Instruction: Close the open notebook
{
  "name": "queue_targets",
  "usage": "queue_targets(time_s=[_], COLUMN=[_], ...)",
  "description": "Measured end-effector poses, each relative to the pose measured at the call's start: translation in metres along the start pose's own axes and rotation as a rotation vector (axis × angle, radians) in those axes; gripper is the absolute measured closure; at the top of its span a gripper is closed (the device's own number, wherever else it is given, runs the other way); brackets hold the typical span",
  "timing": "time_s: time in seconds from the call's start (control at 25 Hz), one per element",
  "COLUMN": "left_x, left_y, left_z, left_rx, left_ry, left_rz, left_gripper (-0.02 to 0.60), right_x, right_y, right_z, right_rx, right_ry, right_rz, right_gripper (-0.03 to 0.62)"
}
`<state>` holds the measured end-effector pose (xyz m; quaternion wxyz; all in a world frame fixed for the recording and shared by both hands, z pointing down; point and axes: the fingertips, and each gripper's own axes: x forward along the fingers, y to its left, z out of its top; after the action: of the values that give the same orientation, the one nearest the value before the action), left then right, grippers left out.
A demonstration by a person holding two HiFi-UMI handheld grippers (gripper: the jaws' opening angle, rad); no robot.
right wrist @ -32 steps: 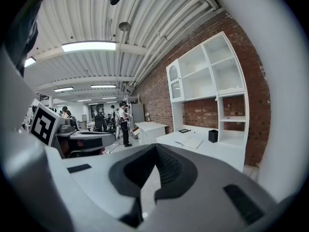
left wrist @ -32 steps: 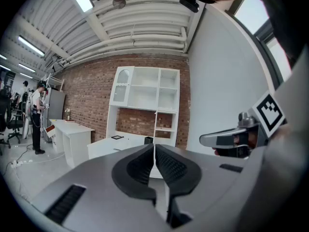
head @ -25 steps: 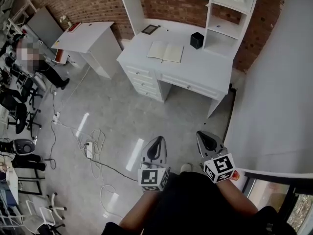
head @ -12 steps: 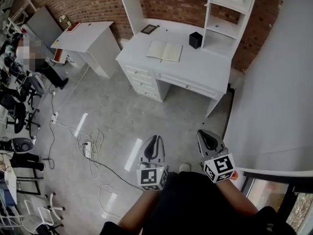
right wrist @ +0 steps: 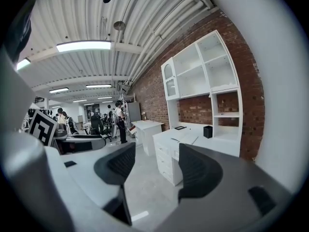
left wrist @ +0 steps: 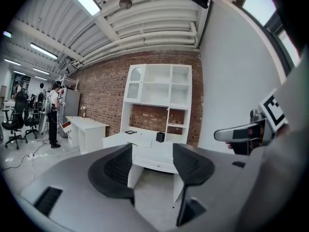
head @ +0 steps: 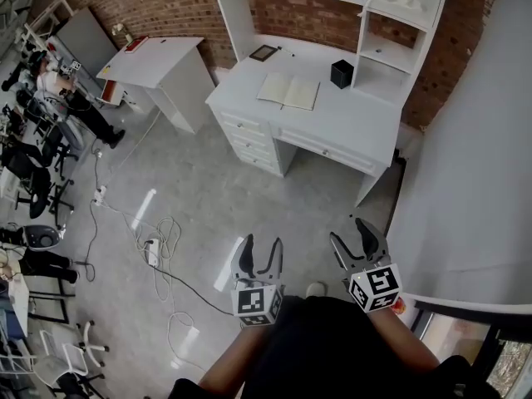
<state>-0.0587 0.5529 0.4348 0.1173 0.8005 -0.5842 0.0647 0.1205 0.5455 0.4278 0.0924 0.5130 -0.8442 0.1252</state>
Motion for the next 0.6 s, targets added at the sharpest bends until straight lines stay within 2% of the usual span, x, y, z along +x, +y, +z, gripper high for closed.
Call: queue_targets(time_s=[0.36, 0.6], left_x=[0.0, 0.012], left_y=[0.002, 0.018], left_z=[0.003, 0.012], left_rx=[-0.005, -0.003], left_ry=[-0.007, -0.007], left_rz=[0.07, 0.082], left_gripper=[0.339, 0.339], right_x=[0.015, 0.038], right_y=[0.003, 0.001], right_z=[-0.007, -0.003], right_rx=[0.021, 0.029], right_ry=[0.003, 0.009], right_rz=[0.061, 0.065], right_gripper=[0.326, 0.326])
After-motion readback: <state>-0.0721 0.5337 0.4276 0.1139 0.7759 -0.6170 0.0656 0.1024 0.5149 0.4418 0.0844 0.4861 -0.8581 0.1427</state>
